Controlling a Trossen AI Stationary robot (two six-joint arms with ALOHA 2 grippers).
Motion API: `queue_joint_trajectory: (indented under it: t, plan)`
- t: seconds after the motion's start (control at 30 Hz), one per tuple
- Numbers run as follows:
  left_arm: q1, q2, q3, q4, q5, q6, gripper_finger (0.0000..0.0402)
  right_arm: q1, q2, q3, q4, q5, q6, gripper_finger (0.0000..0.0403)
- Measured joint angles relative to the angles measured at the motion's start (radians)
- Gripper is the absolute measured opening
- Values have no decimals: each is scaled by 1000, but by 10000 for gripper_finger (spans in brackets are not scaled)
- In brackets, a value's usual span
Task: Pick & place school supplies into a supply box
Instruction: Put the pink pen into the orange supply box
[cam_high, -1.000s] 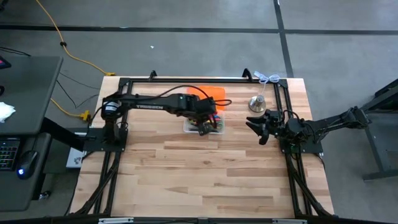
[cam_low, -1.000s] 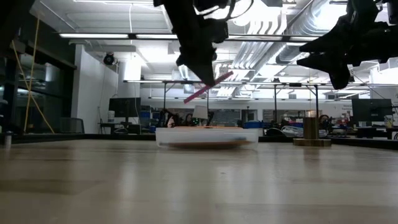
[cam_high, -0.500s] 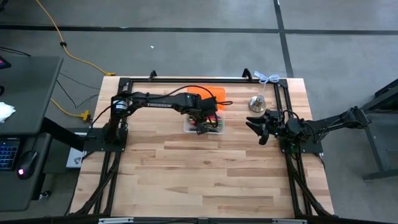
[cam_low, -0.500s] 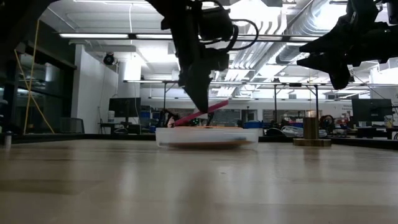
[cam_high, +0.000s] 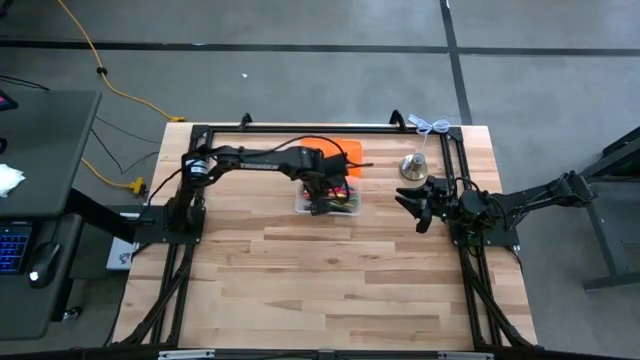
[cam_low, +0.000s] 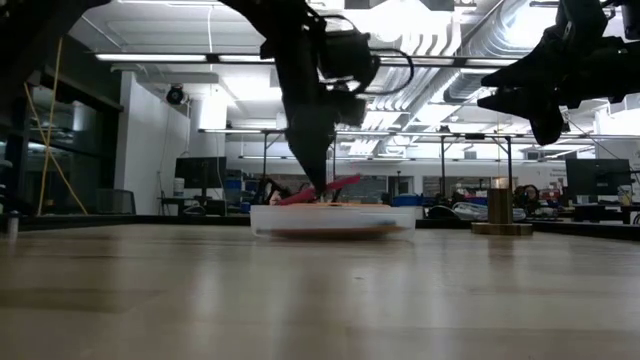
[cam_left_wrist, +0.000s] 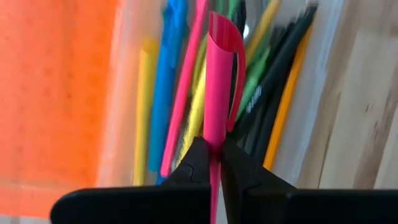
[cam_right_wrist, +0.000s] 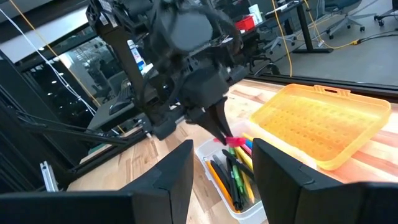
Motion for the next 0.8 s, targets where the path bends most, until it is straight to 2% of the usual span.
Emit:
queue_joint_trajectory:
  t: [0.57,0.8]
  plan:
    - [0,90,0,3,16,70,41,0,0,0,0,3,5,140]
    - [0,90,0,6,19,71,71,0,0,0,1,3,7,140]
